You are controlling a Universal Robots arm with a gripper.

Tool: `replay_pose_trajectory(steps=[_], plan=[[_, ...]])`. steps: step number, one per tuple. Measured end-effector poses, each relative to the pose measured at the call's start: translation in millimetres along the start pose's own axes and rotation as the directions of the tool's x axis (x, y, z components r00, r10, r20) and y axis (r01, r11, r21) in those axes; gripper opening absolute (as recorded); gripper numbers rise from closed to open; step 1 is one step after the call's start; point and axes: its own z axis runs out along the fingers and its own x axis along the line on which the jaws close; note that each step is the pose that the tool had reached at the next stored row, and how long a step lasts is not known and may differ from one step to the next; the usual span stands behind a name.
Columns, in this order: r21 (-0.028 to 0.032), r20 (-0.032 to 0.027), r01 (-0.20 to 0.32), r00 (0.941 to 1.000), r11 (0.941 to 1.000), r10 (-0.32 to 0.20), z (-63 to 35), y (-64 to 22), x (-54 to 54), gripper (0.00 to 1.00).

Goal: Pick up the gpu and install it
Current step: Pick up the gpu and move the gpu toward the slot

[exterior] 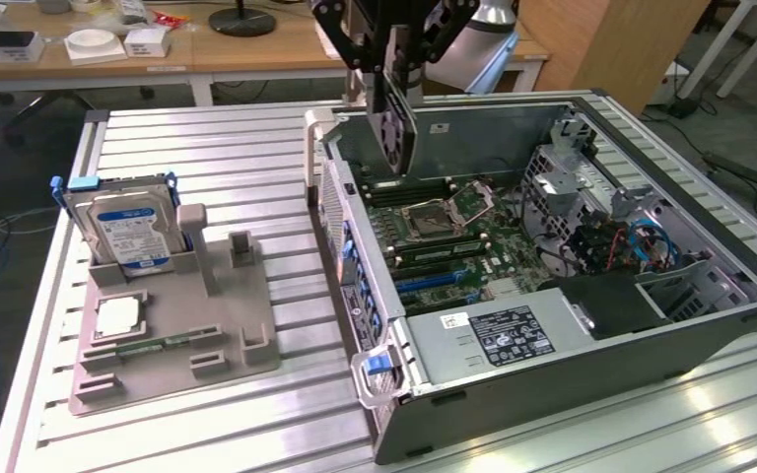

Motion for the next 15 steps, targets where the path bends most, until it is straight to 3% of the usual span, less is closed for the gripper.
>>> replay_pose_trajectory(steps=[15], plan=[[0.0000,0.0001,0.000,1.0000,1.0000,0.000,0.7,-0.4,-14.6,0.26]])
